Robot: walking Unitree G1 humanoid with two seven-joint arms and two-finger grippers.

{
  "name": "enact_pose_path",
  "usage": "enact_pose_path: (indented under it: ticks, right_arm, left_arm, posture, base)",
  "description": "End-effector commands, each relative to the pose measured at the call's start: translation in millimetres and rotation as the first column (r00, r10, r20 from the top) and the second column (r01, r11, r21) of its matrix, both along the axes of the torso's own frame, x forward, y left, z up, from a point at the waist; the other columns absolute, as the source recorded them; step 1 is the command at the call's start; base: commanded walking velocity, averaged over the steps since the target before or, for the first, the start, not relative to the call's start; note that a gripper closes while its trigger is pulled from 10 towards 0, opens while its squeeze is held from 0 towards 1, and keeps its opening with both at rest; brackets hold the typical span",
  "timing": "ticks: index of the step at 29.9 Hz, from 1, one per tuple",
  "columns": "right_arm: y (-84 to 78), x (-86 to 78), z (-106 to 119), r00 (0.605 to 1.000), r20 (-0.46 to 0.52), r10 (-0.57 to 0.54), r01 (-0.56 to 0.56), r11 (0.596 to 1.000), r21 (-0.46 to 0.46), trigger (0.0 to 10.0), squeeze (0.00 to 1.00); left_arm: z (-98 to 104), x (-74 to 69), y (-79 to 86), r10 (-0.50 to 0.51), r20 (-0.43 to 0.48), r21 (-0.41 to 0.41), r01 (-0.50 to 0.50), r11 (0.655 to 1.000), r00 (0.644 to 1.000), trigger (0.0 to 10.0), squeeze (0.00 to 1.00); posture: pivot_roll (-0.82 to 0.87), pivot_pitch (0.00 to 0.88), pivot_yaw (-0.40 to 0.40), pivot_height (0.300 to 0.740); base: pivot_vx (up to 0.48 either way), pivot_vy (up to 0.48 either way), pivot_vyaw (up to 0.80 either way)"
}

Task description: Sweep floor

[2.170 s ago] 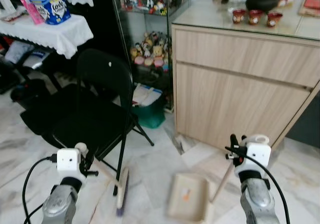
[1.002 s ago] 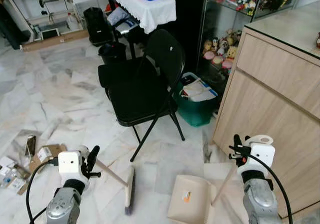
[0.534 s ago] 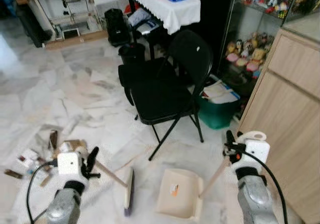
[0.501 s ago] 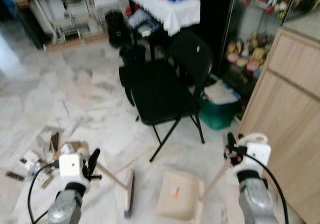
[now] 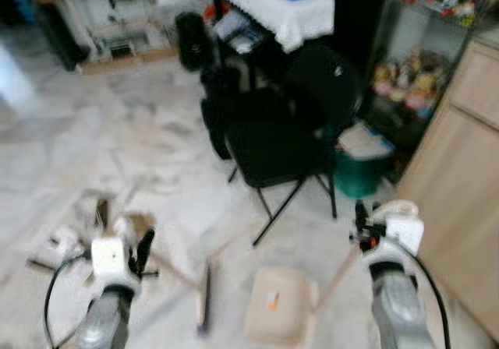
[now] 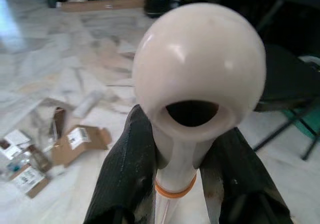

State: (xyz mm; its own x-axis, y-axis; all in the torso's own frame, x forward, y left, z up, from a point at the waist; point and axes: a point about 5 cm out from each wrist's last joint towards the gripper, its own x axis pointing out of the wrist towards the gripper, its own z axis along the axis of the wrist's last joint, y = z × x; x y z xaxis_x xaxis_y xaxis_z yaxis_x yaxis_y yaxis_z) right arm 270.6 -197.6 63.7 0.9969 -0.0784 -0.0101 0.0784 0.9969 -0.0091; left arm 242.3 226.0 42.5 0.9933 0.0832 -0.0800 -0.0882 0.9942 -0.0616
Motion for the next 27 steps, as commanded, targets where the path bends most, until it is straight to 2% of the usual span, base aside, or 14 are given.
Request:
enact_pose_path:
  ticks: [1,9,14,27]
  right_arm:
    - [1.0,9.1,17.0,0.998,0.060,0.022,-0.021,1.000,-0.013,10.0,0.00]
    - [-6.1,18.5,25.6,0.997,0.062,0.054,-0.052,0.998,-0.048,10.0,0.00]
    - [-4.1,21.4,29.3,0.995,0.070,0.070,-0.066,0.996,-0.058,10.0,0.00]
    - [9.7,13.7,23.3,0.994,0.071,0.079,-0.077,0.997,-0.028,10.0,0.00]
  left_arm:
    - [8.1,1.3,4.6,0.037,0.058,0.001,-0.037,0.999,0.998,10.0,0.00]
    - [5.1,-0.5,-6.4,0.061,0.066,-0.026,-0.059,0.998,0.996,10.0,0.00]
    - [6.6,-1.1,-8.5,0.063,0.075,-0.028,-0.061,0.998,0.995,10.0,0.00]
    - [15.8,2.9,-4.8,0.034,0.089,-0.002,-0.034,0.999,0.995,10.0,0.00]
  posture:
    - [-0.04,0.038,0.010,0.740]
    - [-0.03,0.045,-0.021,0.740]
    - [-0.02,0.062,-0.014,0.740]
    - [-0.02,0.061,0.035,0.740]
  base:
    - [0.000,0.341,0.00]
    - [0.000,0.365,0.00]
    - [0.000,0.400,0.00]
    - [0.000,0.401,0.63]
